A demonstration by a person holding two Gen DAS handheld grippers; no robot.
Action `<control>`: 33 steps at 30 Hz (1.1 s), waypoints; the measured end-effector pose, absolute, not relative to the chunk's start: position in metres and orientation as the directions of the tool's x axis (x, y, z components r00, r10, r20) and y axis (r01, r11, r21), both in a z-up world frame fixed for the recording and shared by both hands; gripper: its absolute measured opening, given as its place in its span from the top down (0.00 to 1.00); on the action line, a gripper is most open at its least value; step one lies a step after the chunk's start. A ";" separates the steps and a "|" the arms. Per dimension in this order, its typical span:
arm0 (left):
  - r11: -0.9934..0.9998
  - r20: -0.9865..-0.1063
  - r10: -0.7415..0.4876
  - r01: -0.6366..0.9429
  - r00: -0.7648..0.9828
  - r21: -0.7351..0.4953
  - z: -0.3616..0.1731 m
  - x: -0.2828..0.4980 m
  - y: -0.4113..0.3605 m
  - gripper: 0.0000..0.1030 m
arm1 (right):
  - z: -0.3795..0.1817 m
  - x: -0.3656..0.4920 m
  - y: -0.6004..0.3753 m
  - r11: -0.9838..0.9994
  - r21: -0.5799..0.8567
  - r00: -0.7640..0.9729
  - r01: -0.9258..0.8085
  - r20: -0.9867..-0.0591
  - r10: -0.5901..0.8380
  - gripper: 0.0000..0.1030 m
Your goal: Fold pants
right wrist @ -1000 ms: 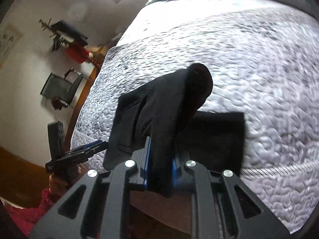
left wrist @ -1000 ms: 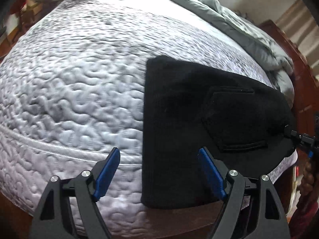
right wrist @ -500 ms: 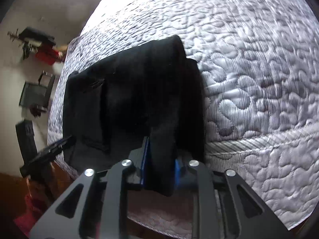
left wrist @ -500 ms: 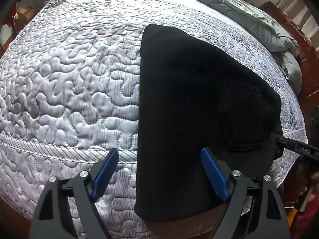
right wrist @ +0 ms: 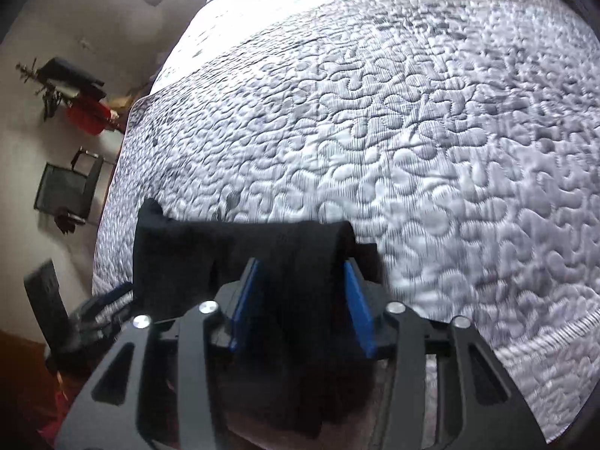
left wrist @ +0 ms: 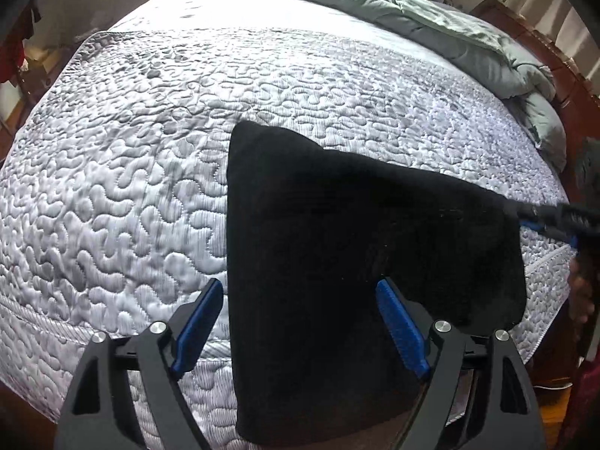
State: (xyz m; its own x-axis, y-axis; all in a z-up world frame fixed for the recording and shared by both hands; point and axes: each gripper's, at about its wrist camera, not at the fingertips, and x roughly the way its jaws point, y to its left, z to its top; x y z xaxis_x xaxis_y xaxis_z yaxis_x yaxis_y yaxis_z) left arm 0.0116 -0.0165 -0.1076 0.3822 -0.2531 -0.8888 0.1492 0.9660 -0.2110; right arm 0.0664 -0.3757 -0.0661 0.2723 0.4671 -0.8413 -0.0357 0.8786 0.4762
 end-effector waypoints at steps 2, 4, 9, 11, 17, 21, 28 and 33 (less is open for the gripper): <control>0.968 -0.896 -0.247 0.145 0.369 -0.207 -0.115 0.015 -0.019 0.18 | -0.072 0.077 -0.377 0.839 0.543 0.261 -0.026 -0.806 0.530 0.79; 0.972 -0.902 -0.231 0.137 0.366 -0.193 -0.120 0.015 -0.019 0.18 | -0.072 0.081 -0.382 0.809 0.587 0.271 -0.019 -0.776 0.569 0.93; 0.968 -0.906 -0.252 0.108 0.340 -0.228 -0.136 0.018 -0.015 0.14 | -0.088 0.090 -0.382 0.855 0.516 0.255 0.052 -0.835 0.488 0.97; 0.969 -0.907 -0.248 0.108 0.340 -0.224 -0.139 0.019 -0.018 0.14 | -0.101 0.091 -0.380 0.864 0.498 0.246 0.072 -0.849 0.468 0.97; 0.967 -0.906 -0.254 0.106 0.337 -0.232 -0.129 0.010 -0.009 0.15 | -0.076 0.069 -0.388 0.847 0.531 0.290 0.026 -0.815 0.502 0.81; 0.962 -0.900 -0.274 0.113 0.340 -0.250 -0.122 -0.006 0.000 0.15 | -0.059 0.026 -0.392 0.836 0.548 0.288 -0.024 -0.797 0.531 0.63; 0.952 -0.906 -0.306 0.087 0.294 -0.294 -0.141 -0.027 0.002 0.15 | -0.080 -0.023 -0.379 0.788 0.614 0.219 -0.056 -0.762 0.609 0.63; 0.950 -0.906 -0.313 0.083 0.286 -0.302 -0.144 -0.026 -0.004 0.14 | -0.084 -0.022 -0.367 0.730 0.679 0.208 -0.073 -0.706 0.677 0.94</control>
State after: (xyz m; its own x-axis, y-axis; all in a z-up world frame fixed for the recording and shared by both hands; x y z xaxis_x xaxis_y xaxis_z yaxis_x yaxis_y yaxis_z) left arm -0.0256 -0.0041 -0.1445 0.2855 -0.3134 -0.9057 0.0831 0.9495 -0.3024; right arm -0.0218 -0.3674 -0.0843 0.2085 0.6771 -0.7058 -0.0734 0.7304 0.6791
